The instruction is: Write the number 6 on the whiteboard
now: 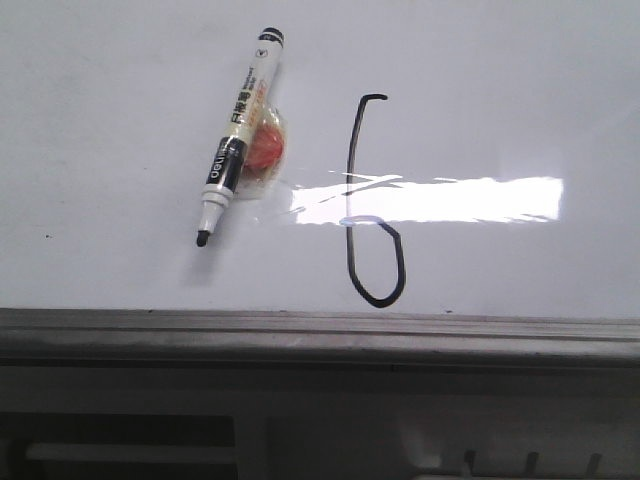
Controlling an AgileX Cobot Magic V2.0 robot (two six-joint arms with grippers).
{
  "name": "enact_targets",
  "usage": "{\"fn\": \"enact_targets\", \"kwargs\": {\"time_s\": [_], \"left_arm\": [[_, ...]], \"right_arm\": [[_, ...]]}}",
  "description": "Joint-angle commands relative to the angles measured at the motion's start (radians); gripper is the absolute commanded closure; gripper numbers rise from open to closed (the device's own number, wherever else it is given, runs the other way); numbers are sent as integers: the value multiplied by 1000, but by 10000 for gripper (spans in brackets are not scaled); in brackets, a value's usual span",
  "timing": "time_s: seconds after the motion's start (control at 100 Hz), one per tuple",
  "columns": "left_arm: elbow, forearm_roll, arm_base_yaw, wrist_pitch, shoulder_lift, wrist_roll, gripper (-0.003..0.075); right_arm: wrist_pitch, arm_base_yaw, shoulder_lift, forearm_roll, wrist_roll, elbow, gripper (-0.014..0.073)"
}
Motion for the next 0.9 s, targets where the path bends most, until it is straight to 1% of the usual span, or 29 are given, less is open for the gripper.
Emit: {"fn": "enact_targets", "kwargs": {"time_s": [0.0,0.12,0.23,0.25,0.28,0.44,0.89], "left_arm": [[44,-18,4,-42,-29,-10,739],[44,-18,4,-42,-29,-10,739],[44,-18,4,-42,-29,-10,739],[44,-18,4,-42,-29,-10,739],[44,-18,4,-42,-29,-10,739],[44,-18,4,-42,-29,-10,739],[44,-18,4,-42,-29,-10,739]], "right_arm": [[-240,-67,-13,4,104,91,661],[-417,-137,-13,4,189,237,661],[-484,-186,-13,4,231,321,661],[-471,-194,-13,4,234,322,661],[-413,-208,-13,4,234,319,661],[-301,-261,-13,4,236,319,661],[-303,-271,-13,4,236,319,661]]}}
